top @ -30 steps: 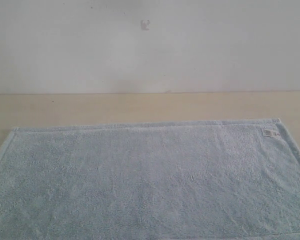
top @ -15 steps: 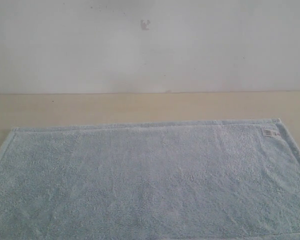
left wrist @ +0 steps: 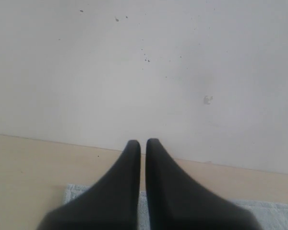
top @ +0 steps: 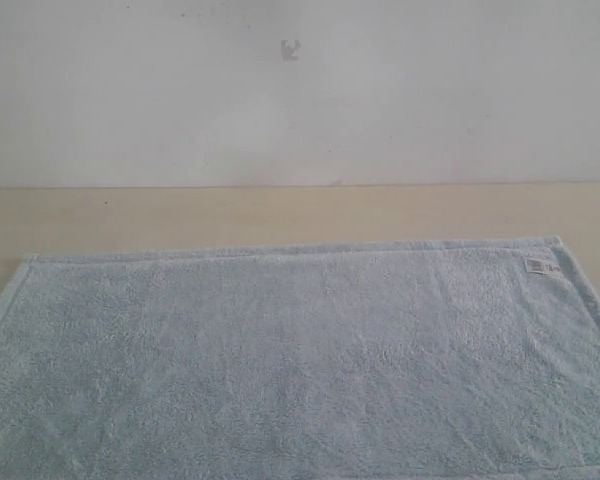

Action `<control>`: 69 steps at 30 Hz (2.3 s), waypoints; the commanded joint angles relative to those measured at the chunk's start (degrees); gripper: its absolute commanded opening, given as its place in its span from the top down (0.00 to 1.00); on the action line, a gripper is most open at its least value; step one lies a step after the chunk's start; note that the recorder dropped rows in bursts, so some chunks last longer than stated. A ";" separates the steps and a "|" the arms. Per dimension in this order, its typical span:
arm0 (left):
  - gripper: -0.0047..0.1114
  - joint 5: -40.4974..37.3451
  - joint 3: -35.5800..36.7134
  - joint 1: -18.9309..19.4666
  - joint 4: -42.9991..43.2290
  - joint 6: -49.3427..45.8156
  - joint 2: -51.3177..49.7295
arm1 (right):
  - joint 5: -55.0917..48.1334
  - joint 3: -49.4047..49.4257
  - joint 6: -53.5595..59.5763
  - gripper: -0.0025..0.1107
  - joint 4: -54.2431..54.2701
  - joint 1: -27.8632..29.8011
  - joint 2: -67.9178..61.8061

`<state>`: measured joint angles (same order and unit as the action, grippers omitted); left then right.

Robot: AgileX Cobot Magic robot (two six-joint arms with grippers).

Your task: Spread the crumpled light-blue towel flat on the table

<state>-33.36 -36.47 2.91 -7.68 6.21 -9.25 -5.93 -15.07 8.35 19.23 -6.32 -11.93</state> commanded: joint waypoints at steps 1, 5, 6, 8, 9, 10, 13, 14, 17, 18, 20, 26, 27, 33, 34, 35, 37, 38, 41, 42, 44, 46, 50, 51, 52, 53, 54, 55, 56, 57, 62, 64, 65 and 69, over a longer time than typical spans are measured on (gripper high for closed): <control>0.93 -0.12 0.26 -0.34 -0.23 0.14 0.35 | 2.66 7.83 -8.74 0.98 -10.15 0.09 7.54; 0.93 -0.12 0.26 -0.34 -0.23 0.14 0.35 | 2.66 13.78 -14.34 0.98 -10.15 0.09 9.47; 0.93 -0.12 0.26 -0.34 -0.23 0.14 0.35 | 2.66 15.07 -14.84 0.98 -10.15 0.09 9.47; 0.93 -0.12 0.26 -0.34 -0.23 0.14 0.35 | 1.89 15.07 -14.84 0.98 -10.15 0.09 9.47; 0.93 -0.12 0.26 -0.34 -0.23 0.14 0.35 | -1.44 15.07 -14.84 0.98 -10.41 0.09 9.47; 0.93 -0.12 0.26 -0.34 -0.23 0.14 0.35 | -2.93 15.07 -14.84 0.98 -10.55 0.09 9.47; 0.93 -0.12 0.26 -0.34 -0.23 0.14 0.35 | -5.50 15.07 -14.84 0.98 -10.55 0.09 9.47; 0.93 -0.12 0.26 -0.34 -0.23 0.14 0.35 | -5.87 15.07 -14.84 0.98 -10.44 0.09 9.47; 0.93 -0.12 0.26 -0.34 -0.23 0.14 0.35 | -5.87 15.07 -14.84 0.98 -10.44 0.09 9.47; 0.93 -0.12 0.26 -0.34 -0.23 0.14 0.35 | -5.87 15.07 -14.84 0.98 -10.44 0.09 9.47; 0.93 -0.12 0.26 -0.34 -0.23 0.14 0.35 | -5.87 15.07 -14.84 0.98 -10.44 0.09 9.47; 0.93 -0.12 0.26 -0.34 -0.23 0.14 0.35 | -5.87 15.07 -14.84 0.98 -10.44 0.09 9.47; 0.93 -0.01 0.26 -0.34 -0.24 0.14 0.35 | -5.87 15.07 -14.84 0.98 -10.44 0.09 9.47; 0.93 14.03 10.00 1.06 0.70 0.14 3.26 | -5.87 15.07 -14.84 0.98 -10.44 0.09 9.47; 0.93 17.42 12.93 1.33 1.94 0.14 4.62 | -5.87 15.07 -14.84 0.98 -10.44 0.09 9.47; 0.93 19.76 15.80 1.74 3.21 -0.10 6.17 | -5.87 15.07 -14.84 0.98 -10.44 0.09 9.47; 0.93 21.22 20.46 2.34 3.67 -1.99 9.05 | -5.87 15.07 -14.84 0.98 -10.44 0.09 9.47; 0.93 21.31 22.77 2.56 3.67 -2.89 9.25 | -5.87 15.07 -14.84 0.98 -10.44 0.09 9.47; 0.93 20.41 28.14 2.55 3.67 -2.90 9.25 | -5.87 15.07 -14.84 0.98 -10.44 0.09 9.47; 0.93 19.57 29.13 2.55 3.67 -2.90 9.25 | -5.87 15.07 -14.84 0.98 -10.44 0.09 9.47; 0.93 19.57 31.75 2.55 3.67 -2.90 9.25 | -5.87 15.07 -14.84 0.98 -10.44 0.09 9.47; 0.93 20.05 33.74 2.55 3.67 -2.90 9.25 | -5.87 15.07 -14.84 0.98 -10.44 0.09 9.47; 0.93 21.77 36.47 2.55 3.67 -2.90 9.25 | -5.87 15.07 -14.84 0.98 -10.44 0.09 9.47; 0.93 22.26 36.47 2.55 3.67 -2.90 9.25 | -5.87 15.07 -14.84 0.98 -10.44 0.09 9.47; 0.93 20.06 36.47 2.55 3.67 -2.90 9.25 | -5.88 15.07 -14.84 0.98 -10.44 0.09 9.47; 0.93 19.50 36.47 2.55 3.67 -2.90 9.25 | -6.14 15.07 -14.84 0.98 -10.44 0.09 9.47; 0.93 19.50 36.47 2.55 3.67 -2.90 9.25 | -6.39 15.07 -14.84 0.98 -10.44 0.09 9.47; 0.93 19.58 36.47 2.55 3.67 -2.90 9.25 | -6.39 15.07 -14.84 0.98 -10.44 0.09 9.47; 0.93 19.81 36.47 2.55 3.67 -2.90 9.25 | -6.39 15.07 -14.84 0.98 -10.44 0.09 9.47; 0.93 19.93 36.47 2.55 3.67 -2.90 9.25 | -6.39 15.07 -14.84 0.98 -10.44 0.09 9.47; 0.93 19.93 36.47 2.55 3.67 -2.90 9.25 | -6.39 15.07 -14.84 0.98 -10.44 0.09 9.47; 0.93 19.93 36.47 2.55 3.67 -2.90 9.25 | -6.39 15.07 -14.84 0.98 -10.44 0.09 9.47; 0.93 19.93 36.47 2.55 3.67 -2.90 9.25 | -6.39 15.07 -14.84 0.98 -10.44 0.09 9.47; 0.93 19.93 36.47 2.55 3.67 -2.90 9.25 | -6.39 15.07 -14.84 0.98 -10.44 0.09 9.47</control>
<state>-13.41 -0.19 5.30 -4.07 3.43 -0.13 -12.54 -0.02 -6.51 9.36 -6.32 -2.47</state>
